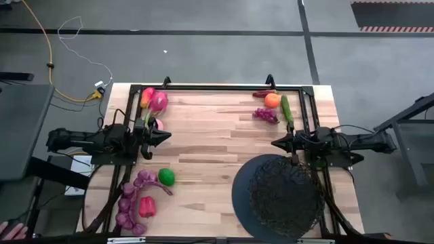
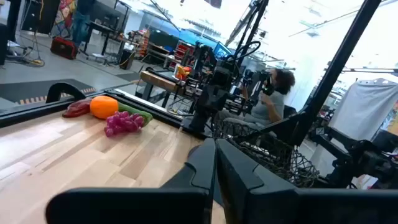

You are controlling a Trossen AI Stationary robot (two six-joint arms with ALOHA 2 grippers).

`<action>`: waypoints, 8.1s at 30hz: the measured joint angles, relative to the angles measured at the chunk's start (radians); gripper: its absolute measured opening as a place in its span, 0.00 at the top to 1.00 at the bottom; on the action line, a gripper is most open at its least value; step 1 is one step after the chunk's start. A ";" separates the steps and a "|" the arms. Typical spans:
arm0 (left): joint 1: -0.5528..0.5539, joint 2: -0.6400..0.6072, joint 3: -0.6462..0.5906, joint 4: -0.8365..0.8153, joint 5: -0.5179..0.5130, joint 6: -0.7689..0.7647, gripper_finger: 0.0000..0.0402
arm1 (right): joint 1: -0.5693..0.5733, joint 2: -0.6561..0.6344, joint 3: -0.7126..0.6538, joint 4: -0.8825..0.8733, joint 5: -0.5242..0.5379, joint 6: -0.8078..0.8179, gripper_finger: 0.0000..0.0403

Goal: Build produce basket

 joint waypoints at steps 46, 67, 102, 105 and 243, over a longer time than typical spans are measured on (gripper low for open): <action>0.000 0.000 0.000 0.000 0.000 0.000 0.99 | 0.000 0.000 0.000 0.000 0.000 0.000 1.00; 0.000 0.000 0.000 0.000 0.000 0.000 0.99 | 0.000 0.000 0.000 0.000 0.000 0.000 1.00; 0.001 0.103 0.140 0.278 -0.312 -0.163 0.89 | 0.000 0.000 0.000 0.000 0.000 0.000 1.00; 0.004 0.213 0.270 0.172 -0.337 -0.135 0.77 | 0.000 0.000 0.000 0.000 0.000 0.000 1.00; 0.468 0.727 0.814 -0.640 0.066 -0.214 0.30 | 0.000 0.000 0.000 0.000 0.000 0.000 1.00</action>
